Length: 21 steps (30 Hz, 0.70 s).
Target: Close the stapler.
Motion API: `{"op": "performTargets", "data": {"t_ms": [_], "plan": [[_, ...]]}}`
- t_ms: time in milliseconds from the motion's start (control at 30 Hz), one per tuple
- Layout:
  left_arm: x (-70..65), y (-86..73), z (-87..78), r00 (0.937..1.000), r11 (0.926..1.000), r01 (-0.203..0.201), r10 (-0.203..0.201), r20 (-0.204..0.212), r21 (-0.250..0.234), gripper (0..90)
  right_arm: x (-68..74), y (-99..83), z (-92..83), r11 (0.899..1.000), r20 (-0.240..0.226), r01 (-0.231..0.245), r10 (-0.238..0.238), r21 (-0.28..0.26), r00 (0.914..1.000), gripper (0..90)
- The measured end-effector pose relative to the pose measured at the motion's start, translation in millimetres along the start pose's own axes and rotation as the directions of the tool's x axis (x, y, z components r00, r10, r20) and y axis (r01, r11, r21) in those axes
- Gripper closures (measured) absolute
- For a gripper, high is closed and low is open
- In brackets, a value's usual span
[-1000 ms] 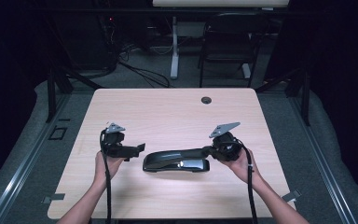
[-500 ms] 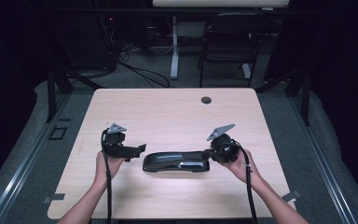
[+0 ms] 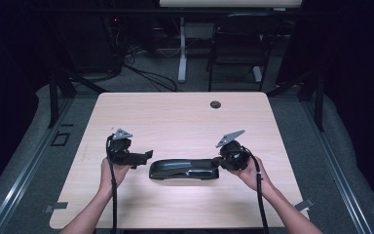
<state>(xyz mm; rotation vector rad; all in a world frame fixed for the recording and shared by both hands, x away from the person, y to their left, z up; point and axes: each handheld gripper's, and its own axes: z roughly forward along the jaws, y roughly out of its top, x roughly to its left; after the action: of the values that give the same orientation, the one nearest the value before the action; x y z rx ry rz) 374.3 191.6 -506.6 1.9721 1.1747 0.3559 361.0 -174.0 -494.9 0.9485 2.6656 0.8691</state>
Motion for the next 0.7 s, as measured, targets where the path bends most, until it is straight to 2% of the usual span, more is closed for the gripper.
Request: {"op": "performTargets", "data": {"t_ms": [367, 500, 600, 700], "plan": [[0.2, 0.1, 0.0, 1.0000, 1.0000, -0.003, 0.003, 0.001, 0.000, 0.2, 0.7, -0.1, 0.3, 1.000, 0.001, 0.014, -0.014, 0.004, 0.9999, 90.0], [0.0, 0.3, -0.6, 1.0000, 1.0000, -0.001, 0.001, 0.000, -0.008, 0.2, -1.0, 1.6, -5.9, 1.000, -0.015, 0.004, -0.004, -0.029, 0.9999, 90.0], [-0.2, 0.4, -0.9, 1.0000, 0.9999, -0.006, 0.006, 0.004, -0.010, 0.2, 0.6, 5.5, -16.6, 0.997, -0.017, 0.005, -0.007, -0.078, 0.9998, 89.3], [0.0, 0.2, -1.2, 1.0000, 0.9999, -0.003, 0.003, 0.001, -0.011, 0.2, 3.4, 7.7, -22.9, 0.995, 0.005, 0.016, -0.015, -0.103, 0.9999, 87.3]]}}
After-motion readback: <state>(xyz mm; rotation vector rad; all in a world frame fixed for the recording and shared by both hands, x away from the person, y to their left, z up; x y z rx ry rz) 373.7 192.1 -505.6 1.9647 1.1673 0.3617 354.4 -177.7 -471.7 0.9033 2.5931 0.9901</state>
